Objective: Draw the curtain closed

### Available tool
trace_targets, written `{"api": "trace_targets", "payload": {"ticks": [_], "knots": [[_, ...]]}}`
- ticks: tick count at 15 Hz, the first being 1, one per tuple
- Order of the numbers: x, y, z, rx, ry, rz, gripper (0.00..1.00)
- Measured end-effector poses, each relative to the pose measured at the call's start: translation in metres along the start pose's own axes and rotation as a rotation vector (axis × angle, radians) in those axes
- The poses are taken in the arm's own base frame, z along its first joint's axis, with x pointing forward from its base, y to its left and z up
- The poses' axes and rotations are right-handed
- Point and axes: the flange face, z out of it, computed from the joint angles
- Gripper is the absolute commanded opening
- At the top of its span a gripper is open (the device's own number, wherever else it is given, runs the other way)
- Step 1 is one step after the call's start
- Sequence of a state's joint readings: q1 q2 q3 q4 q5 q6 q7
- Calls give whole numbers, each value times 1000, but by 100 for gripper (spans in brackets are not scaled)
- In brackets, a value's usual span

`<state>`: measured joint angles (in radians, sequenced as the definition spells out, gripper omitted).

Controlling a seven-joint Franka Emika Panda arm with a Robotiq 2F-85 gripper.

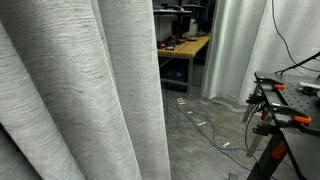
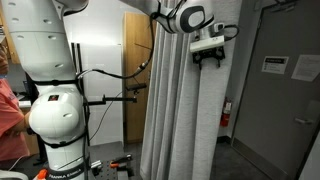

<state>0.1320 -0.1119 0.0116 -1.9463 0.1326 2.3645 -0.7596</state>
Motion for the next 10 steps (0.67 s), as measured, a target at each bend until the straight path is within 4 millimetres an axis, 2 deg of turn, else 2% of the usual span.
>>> {"api": "trace_targets", "payload": {"ticks": [2, 3, 4, 6, 10], "knots": [[4, 4, 3, -6, 32, 19, 100], [5, 5, 4, -11, 46, 28, 95], [5, 7, 5, -16, 58, 37, 74], [4, 11, 8, -20, 78, 58, 68], [0, 19, 14, -31, 87, 87, 38]]}}
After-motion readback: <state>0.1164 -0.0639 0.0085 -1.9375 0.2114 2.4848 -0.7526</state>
